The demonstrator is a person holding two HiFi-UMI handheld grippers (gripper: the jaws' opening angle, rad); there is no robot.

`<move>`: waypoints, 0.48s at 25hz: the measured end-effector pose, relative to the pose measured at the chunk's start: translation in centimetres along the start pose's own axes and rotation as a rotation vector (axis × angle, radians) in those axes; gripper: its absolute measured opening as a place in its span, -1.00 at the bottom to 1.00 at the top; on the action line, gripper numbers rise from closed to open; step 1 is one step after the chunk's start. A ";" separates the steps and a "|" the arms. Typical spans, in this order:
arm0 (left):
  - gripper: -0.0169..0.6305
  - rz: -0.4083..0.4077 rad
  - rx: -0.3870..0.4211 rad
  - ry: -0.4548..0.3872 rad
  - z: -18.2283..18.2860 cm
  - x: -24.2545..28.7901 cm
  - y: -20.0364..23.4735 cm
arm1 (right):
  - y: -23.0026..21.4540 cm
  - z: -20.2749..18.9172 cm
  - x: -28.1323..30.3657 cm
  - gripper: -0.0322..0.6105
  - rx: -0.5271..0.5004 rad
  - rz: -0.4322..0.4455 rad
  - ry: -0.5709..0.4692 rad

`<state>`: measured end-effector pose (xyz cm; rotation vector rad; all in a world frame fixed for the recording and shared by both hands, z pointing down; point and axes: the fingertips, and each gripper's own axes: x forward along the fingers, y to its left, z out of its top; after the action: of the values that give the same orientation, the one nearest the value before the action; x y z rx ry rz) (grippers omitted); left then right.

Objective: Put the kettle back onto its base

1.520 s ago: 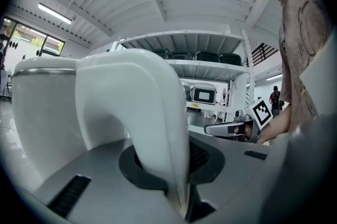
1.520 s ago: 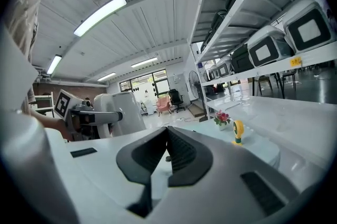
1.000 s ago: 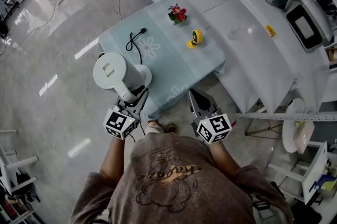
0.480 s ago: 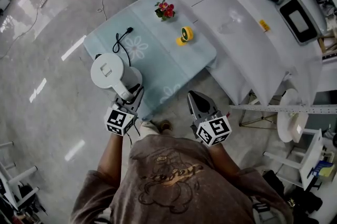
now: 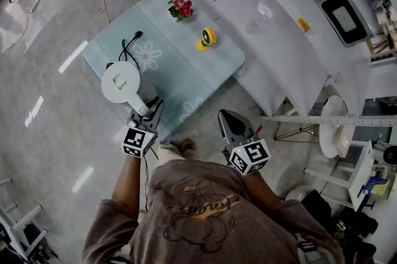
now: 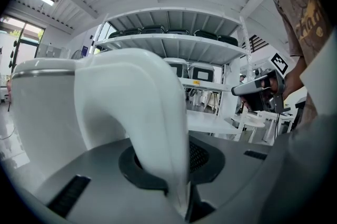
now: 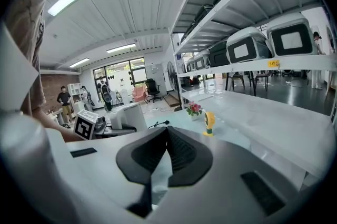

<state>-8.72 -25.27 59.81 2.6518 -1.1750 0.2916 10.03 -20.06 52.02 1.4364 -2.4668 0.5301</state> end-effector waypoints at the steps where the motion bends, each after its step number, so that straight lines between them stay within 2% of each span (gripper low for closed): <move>1: -0.72 -0.005 0.002 0.003 -0.1 0.2 -0.1 | -0.1 0.0 0.0 -0.91 0.000 -0.003 0.002; 12: -0.71 -0.032 0.058 0.040 -1.5 0.6 -1.4 | -0.4 -0.6 -0.5 -0.91 -0.002 -0.021 0.020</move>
<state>-7.40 -24.32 61.20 2.6982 -1.1278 0.3776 10.68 -19.56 52.47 1.4482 -2.4334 0.5345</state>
